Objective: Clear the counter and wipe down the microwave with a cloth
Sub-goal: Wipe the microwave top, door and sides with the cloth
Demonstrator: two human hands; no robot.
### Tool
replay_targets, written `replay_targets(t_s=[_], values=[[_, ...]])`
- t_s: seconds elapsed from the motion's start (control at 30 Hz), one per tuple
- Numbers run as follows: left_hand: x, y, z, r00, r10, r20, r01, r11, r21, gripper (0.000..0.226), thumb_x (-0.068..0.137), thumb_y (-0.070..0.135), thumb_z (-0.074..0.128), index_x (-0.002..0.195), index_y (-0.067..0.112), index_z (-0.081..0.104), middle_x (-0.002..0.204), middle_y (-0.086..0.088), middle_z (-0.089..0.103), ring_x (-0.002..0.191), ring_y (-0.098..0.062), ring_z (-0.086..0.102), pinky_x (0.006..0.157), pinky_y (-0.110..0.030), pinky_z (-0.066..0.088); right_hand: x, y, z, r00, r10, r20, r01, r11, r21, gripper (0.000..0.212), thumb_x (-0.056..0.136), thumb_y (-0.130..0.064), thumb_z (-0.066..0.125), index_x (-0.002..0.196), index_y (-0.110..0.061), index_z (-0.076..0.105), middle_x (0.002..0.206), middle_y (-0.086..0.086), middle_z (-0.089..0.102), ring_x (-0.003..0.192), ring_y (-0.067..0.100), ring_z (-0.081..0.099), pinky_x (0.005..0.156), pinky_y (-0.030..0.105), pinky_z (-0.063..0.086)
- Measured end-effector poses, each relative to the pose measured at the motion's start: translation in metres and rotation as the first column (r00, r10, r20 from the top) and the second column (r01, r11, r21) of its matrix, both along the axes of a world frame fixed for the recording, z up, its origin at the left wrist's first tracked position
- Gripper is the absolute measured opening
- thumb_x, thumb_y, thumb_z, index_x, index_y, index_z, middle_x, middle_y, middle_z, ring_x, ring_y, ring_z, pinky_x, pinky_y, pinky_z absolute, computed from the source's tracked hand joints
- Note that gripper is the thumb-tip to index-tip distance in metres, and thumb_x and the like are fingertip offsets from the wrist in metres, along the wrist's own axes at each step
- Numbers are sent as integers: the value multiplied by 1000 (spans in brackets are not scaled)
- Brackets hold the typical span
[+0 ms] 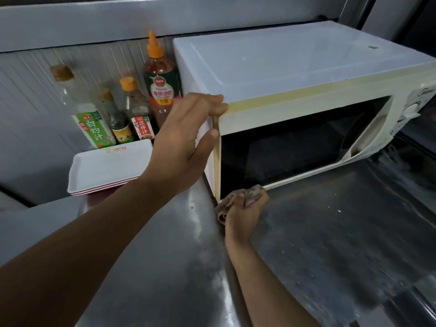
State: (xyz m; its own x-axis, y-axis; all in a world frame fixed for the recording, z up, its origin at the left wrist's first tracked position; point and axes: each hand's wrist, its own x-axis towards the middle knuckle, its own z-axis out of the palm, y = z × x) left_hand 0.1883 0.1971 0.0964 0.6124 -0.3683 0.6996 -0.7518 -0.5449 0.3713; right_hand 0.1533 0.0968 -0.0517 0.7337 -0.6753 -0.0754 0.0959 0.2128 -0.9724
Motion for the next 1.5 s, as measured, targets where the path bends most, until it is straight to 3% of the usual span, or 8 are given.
replay_targets(t_s=[0.33,0.4,0.7,0.97,1.1,1.27,1.4,1.5], values=[[-7,9,15,978,-18,-208,28,999,46,48,81,-10,47,124,10,55,135,-3,50,129,-18,41,106,-35,37,-17,36,11,986,146,-76,-145,989,24,24,92,12,24,94,-9,34,64,19,47,49,30,46,41,30,39],[-8,11,17,974,-18,-224,30,998,52,49,81,-10,47,125,11,54,136,-2,49,130,-18,41,108,-36,36,-25,38,11,968,208,-138,-219,973,-76,21,93,9,28,92,-10,37,57,2,55,46,20,52,38,26,42],[-14,13,30,949,27,-313,16,991,134,51,82,5,62,129,22,50,140,8,44,129,-12,42,103,-35,41,-51,-4,43,854,249,-456,-444,807,-391,21,89,1,52,105,-13,53,114,16,56,97,22,60,87,32,51],[-36,16,45,900,140,-413,-1,948,319,70,82,17,66,144,29,34,154,12,25,135,-14,37,105,-33,39,-84,-40,119,829,355,-433,-559,566,-606,31,85,15,48,100,-11,55,107,11,45,71,-6,57,49,-4,35],[-63,34,52,854,288,-433,-72,890,451,69,83,20,65,144,25,32,153,4,27,135,-19,37,104,-41,41,-98,-48,143,837,350,-420,-543,441,-714,31,87,5,52,114,-9,56,108,3,38,99,24,53,65,-2,36],[-116,69,62,763,443,-471,-126,817,563,67,83,27,65,142,25,34,143,2,43,125,-19,46,102,-36,41,-119,-54,157,832,369,-415,-539,358,-763,38,87,3,55,123,-11,54,112,4,35,103,24,52,70,-8,31],[-154,90,69,740,508,-440,-156,766,623,67,84,31,65,143,24,33,146,0,41,129,-20,42,102,-31,35,-130,-47,165,822,373,-430,-536,255,-805,39,88,-10,59,126,-11,52,126,15,44,111,29,47,84,19,34],[-172,105,72,725,535,-434,-145,734,663,69,86,34,63,145,21,30,149,-1,36,133,-21,37,104,-28,31,-138,-41,169,822,395,-412,-530,264,-806,34,88,-4,58,121,-10,55,121,13,43,99,24,50,76,6,36]])
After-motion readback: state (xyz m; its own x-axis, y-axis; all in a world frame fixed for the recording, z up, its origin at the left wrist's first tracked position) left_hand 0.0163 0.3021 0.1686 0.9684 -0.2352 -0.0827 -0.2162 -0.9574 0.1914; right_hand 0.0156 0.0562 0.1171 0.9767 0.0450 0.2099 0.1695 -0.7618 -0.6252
